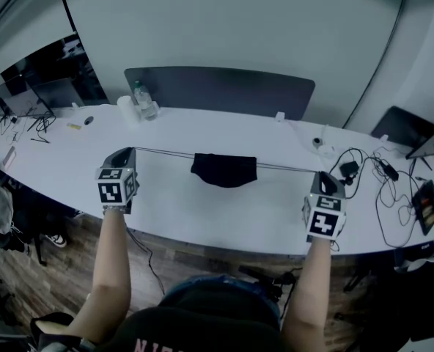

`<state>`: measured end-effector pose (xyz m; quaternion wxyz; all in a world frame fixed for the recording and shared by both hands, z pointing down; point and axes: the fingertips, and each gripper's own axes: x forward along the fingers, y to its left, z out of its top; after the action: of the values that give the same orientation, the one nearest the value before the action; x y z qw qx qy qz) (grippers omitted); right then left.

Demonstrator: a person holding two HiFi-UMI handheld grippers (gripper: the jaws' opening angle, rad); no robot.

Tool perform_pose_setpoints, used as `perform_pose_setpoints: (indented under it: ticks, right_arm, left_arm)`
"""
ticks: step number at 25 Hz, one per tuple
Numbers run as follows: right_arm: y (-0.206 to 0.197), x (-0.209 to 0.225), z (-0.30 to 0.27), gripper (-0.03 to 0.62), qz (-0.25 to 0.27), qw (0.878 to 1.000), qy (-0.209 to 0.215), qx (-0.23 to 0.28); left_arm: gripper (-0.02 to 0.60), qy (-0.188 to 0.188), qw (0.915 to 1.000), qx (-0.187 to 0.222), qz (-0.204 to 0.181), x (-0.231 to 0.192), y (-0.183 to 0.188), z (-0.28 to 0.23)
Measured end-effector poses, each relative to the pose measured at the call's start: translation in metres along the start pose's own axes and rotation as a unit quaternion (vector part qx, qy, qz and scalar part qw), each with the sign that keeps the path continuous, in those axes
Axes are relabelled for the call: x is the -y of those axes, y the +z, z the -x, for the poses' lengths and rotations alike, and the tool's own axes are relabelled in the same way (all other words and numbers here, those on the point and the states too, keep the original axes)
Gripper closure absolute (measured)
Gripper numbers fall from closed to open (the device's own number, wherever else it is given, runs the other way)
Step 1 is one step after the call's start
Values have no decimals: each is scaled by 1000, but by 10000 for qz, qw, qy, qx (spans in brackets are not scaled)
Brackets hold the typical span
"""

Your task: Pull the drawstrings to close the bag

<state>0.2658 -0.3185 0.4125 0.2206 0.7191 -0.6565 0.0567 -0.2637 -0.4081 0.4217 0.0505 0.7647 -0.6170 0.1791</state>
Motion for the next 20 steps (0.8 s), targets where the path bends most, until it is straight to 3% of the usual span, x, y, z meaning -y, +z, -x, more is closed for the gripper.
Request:
perform_pose_setpoints:
  ticks: [12,20]
  right_arm:
    - [-5,6,2,588,-23,10000,-54,-14]
    - [10,11,4,588,-164,9998,-100,98]
  left_arm:
    - [568,-17,10000,23,10,2,-1,-3]
    - [568,49,9996,82,271,7,-2,-3]
